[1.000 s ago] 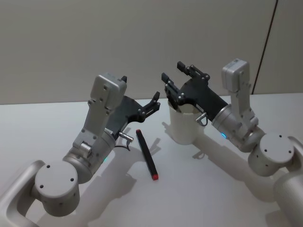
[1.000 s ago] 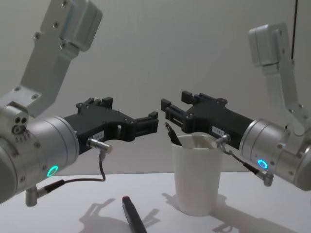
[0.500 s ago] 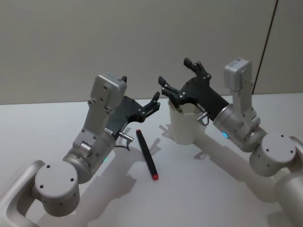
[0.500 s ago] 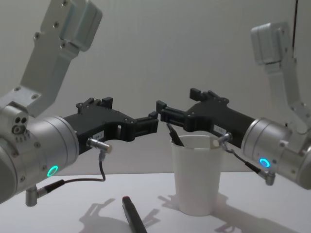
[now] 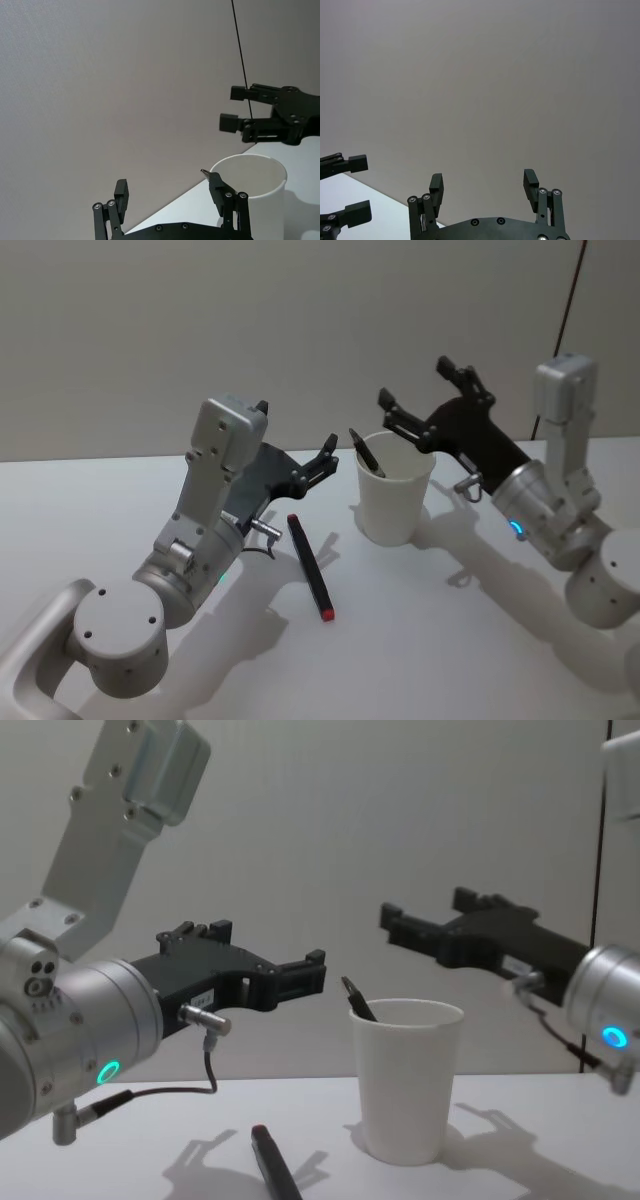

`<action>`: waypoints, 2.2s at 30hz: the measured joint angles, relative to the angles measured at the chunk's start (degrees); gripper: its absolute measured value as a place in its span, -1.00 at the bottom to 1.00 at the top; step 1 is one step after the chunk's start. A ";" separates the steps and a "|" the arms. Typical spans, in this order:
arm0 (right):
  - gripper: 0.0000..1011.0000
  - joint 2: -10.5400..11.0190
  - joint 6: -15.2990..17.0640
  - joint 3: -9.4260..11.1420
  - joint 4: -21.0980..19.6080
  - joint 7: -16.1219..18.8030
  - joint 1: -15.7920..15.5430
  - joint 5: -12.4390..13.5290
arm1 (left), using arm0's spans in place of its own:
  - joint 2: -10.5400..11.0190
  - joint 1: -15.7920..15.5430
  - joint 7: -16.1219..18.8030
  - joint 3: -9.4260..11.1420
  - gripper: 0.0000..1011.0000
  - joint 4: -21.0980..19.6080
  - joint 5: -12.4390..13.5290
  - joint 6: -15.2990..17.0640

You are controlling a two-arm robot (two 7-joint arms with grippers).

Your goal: Place the pen into the pen holder.

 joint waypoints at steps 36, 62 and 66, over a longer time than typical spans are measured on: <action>0.98 8.11 10.96 2.19 -19.23 -11.66 -14.69 3.25 | 0.00 0.00 0.00 0.00 0.98 0.00 0.00 0.00; 0.98 12.54 16.98 3.25 -29.42 -18.20 -22.72 4.75 | 0.00 0.03 -0.03 0.00 0.98 -0.01 0.00 -0.01; 0.98 12.54 16.98 3.25 -29.44 -18.20 -22.73 4.75 | 0.12 0.28 -0.07 -0.05 0.98 -0.33 -0.19 0.14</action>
